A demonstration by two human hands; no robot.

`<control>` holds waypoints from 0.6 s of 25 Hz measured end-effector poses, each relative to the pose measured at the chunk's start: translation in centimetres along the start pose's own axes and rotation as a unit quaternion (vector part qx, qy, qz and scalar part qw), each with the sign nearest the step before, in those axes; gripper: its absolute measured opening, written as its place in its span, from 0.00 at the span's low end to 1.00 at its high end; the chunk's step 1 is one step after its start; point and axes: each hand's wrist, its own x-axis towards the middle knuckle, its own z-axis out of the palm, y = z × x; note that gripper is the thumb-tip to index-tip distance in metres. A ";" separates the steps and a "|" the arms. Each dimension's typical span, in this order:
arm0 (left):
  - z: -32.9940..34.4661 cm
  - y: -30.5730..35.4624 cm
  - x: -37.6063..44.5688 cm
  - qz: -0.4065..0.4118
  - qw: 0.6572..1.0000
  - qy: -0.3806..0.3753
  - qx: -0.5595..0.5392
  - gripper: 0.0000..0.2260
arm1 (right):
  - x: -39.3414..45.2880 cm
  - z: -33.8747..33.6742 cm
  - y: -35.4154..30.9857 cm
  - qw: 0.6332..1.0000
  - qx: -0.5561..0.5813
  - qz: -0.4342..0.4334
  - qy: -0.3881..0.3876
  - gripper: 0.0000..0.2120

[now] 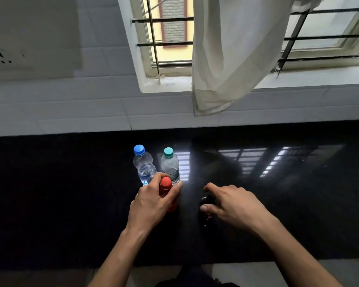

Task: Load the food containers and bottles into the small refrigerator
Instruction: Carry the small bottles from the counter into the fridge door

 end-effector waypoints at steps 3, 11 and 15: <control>-1.1 0.7 1.0 -0.025 0.999 0.025 -0.005 0.24 | 2.4 -3.7 -0.5 0.998 0.006 -0.031 0.055 0.25; -7.2 1.8 11.1 0.186 0.958 -0.016 0.219 0.40 | 12.8 -6.9 -6.6 0.977 -0.018 -0.187 0.103 0.21; -7.5 2.3 15.8 0.220 0.901 -0.176 0.329 0.32 | 14.4 -6.4 -7.3 0.980 -0.041 -0.156 0.120 0.19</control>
